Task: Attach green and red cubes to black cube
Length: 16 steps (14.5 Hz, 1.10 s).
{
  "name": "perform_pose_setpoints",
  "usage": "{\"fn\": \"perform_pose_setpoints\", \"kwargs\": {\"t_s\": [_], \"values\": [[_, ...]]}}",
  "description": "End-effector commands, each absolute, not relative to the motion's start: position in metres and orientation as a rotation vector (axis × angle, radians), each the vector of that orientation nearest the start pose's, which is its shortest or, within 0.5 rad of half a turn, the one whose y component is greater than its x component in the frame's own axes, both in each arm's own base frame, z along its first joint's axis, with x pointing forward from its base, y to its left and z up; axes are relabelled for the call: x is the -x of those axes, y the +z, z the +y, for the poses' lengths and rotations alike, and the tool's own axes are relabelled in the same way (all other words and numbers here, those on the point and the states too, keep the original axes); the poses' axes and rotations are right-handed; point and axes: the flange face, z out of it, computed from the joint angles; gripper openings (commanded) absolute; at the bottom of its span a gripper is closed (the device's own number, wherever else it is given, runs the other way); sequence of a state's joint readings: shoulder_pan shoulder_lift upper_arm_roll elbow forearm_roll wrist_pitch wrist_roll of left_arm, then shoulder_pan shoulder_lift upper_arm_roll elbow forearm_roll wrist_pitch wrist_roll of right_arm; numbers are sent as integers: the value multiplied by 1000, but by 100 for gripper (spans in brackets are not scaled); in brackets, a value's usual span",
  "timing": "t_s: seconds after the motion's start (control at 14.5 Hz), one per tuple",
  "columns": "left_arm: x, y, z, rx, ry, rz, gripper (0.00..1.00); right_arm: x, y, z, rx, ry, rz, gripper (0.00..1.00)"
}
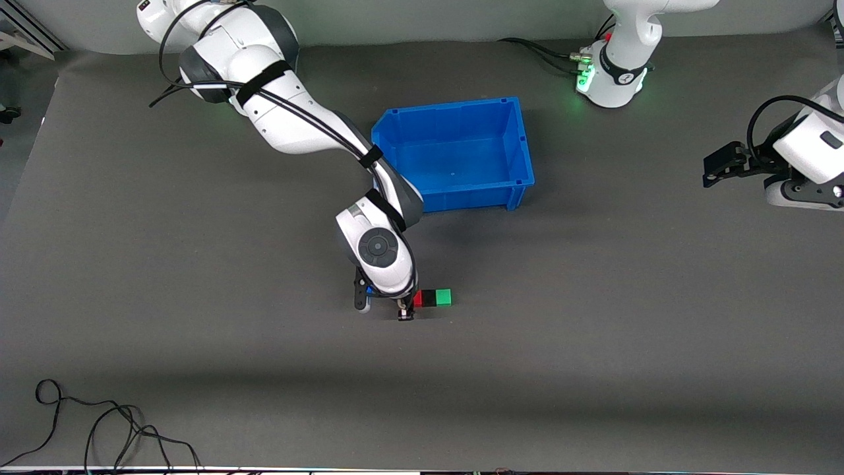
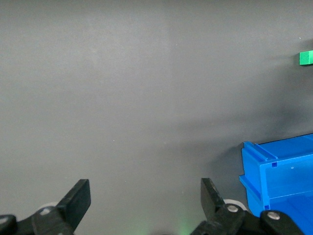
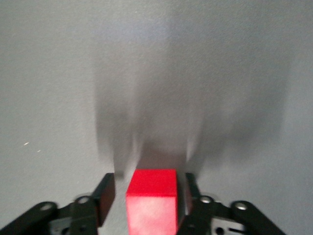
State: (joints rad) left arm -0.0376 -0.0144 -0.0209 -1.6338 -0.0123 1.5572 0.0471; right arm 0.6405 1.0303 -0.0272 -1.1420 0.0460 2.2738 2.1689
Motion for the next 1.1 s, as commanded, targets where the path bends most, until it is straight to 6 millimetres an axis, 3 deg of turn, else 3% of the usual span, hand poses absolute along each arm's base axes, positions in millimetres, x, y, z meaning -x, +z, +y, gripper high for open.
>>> {"fn": "perform_pose_setpoints", "kwargs": {"t_s": [0.0,0.14,0.41,0.69,0.9,1.03], "values": [[-545,606,-33,3133,101,176,100,-638,203,457,2137,-42,2125,100],[-545,607,-33,3133,99,180,100,-645,235,447,2168,-37,2094,100],[-545,607,-34,3132,103,185,100,-656,326,412,2291,-19,2023,100],[-545,611,-36,3132,87,192,100,-660,387,373,2467,-11,1856,100],[-545,611,-38,3132,89,197,100,-667,421,331,2582,2,1734,100],[-545,611,-38,3132,91,197,100,-662,436,316,2815,30,1424,100]]}}
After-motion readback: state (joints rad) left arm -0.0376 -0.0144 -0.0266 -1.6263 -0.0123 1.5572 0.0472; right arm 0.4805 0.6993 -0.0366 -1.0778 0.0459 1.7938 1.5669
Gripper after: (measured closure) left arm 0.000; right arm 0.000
